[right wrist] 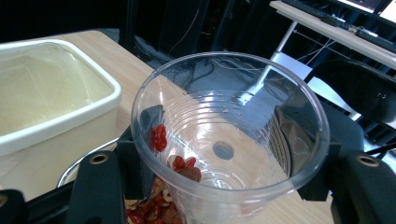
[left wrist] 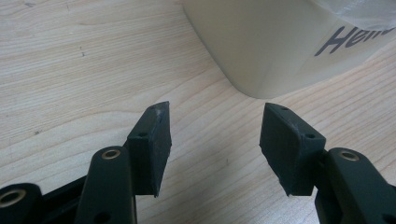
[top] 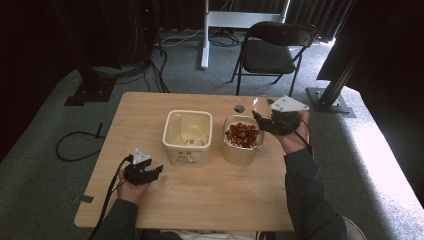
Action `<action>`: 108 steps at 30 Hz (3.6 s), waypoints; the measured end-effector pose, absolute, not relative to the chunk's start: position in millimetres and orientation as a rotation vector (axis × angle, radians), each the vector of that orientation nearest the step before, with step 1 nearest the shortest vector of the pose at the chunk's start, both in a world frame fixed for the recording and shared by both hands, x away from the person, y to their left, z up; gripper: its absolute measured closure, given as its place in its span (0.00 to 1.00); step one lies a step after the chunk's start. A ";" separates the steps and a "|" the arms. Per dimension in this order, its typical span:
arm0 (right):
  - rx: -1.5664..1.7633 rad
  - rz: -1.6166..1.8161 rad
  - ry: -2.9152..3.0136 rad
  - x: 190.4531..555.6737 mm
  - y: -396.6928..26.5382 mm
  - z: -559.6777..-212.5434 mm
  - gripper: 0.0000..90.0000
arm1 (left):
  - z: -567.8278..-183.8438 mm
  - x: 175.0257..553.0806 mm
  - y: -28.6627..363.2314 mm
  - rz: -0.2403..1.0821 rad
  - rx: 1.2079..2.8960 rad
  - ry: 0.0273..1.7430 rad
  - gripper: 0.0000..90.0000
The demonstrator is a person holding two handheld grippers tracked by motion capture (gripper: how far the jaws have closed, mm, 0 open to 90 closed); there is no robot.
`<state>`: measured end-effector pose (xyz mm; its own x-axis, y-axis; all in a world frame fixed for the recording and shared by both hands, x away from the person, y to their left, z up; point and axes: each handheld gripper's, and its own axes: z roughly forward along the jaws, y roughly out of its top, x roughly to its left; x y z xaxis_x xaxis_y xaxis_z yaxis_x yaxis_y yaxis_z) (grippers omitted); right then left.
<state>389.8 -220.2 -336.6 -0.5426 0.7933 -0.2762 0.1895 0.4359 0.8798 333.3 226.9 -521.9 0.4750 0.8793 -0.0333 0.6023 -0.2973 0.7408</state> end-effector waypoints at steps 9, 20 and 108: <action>0.844 1.155 1.992 391.4 -219.6 -334.9 0.40 | -521.8 333.5 226.7 0.502 2.019 1.224 0.49; 0.833 1.172 1.998 392.7 -212.2 -331.6 0.40 | -521.7 333.5 226.7 0.503 2.017 1.224 0.49; 0.665 1.350 2.141 405.1 -104.2 -331.5 0.37 | -520.9 332.7 228.0 0.507 2.017 1.216 0.49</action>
